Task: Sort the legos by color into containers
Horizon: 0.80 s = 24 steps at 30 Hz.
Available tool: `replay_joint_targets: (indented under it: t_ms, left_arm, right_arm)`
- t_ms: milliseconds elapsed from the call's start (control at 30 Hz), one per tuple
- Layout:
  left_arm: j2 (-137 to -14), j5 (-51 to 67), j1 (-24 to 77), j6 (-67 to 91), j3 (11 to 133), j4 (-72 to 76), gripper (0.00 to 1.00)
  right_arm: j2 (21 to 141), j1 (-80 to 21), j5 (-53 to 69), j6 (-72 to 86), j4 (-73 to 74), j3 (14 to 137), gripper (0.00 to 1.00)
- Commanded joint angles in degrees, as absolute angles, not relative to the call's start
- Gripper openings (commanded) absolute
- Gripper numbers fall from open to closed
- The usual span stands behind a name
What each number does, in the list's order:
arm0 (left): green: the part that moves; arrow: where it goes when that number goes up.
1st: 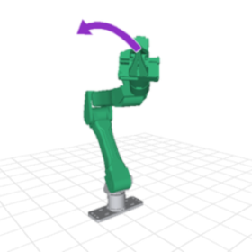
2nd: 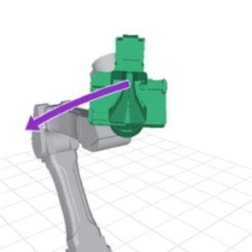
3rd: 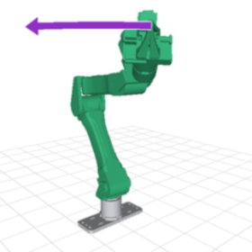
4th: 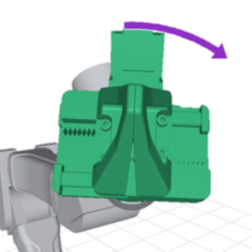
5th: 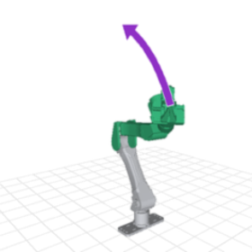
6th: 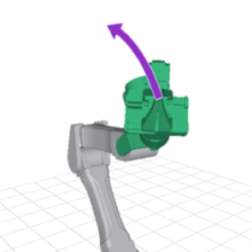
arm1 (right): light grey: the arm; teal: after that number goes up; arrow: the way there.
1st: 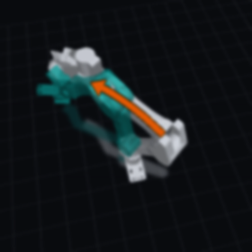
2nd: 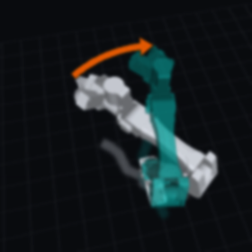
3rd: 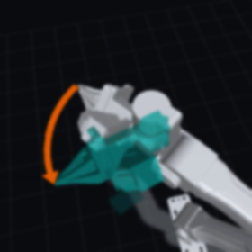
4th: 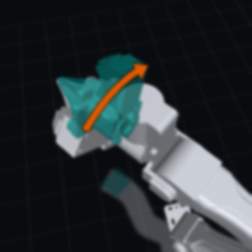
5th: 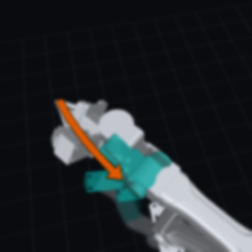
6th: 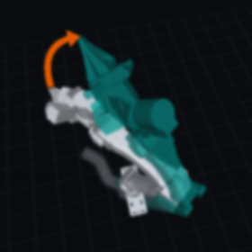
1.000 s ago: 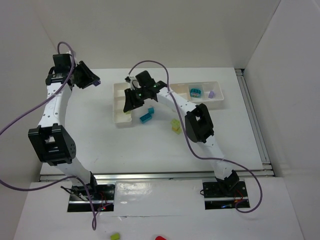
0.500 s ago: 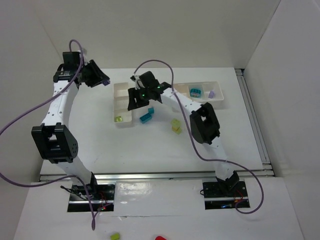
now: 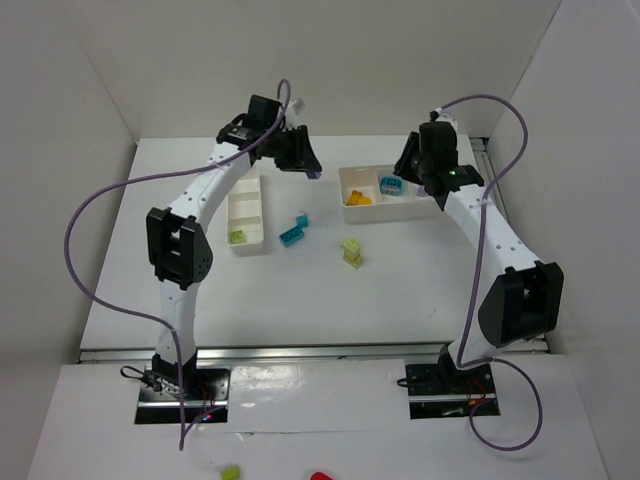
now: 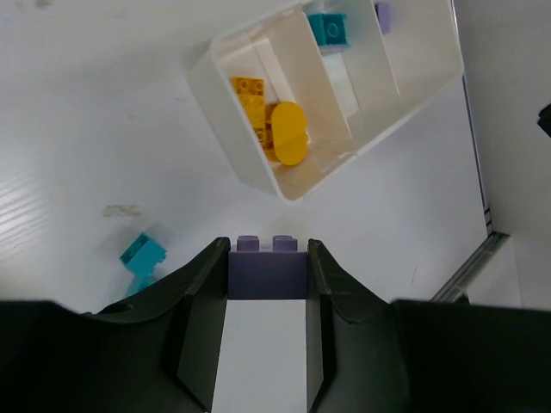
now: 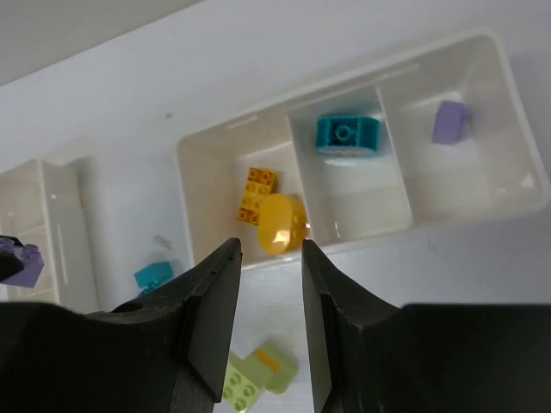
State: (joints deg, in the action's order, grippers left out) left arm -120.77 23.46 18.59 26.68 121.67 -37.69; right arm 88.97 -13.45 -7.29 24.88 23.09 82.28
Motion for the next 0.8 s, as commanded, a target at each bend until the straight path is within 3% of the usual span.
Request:
replay_joint_targets:
  t_ms: [0, 200, 300, 433, 567, 767]
  left_arm:
    - [-123.3, 29.7, 21.3, 23.8, 126.6, -39.3, 0.00]
    - [-129.4, 39.4, 27.1, 20.1, 132.7, -38.8, 0.00]
    - [-130.1, 44.7, 28.3, 19.2, 134.0, -38.1, 0.00]
    - [-127.6, 52.0, 29.1, 16.4, 128.2, -34.4, 0.00]
    - [-123.1, 53.6, 29.1, 9.4, 122.0, -34.4, 0.00]
    - [-116.6, 52.0, 28.5, 2.1, 115.8, -34.4, 0.00]
  right_arm:
    - [86.5, -10.6, -9.1, 27.4, 26.5, 78.1, 0.42]
    - [83.2, -4.2, -5.0, 29.8, 27.6, 74.8, 0.58]
    - [83.1, -2.3, -1.6, 29.3, 29.4, 74.3, 0.58]
    - [82.5, 0.0, 17.1, 27.9, 26.4, 71.5, 0.70]
    - [88.0, 0.7, 40.0, 33.1, 23.7, 72.2, 0.72]
    - [93.6, -0.6, 54.0, 39.3, 20.7, 75.7, 0.72]
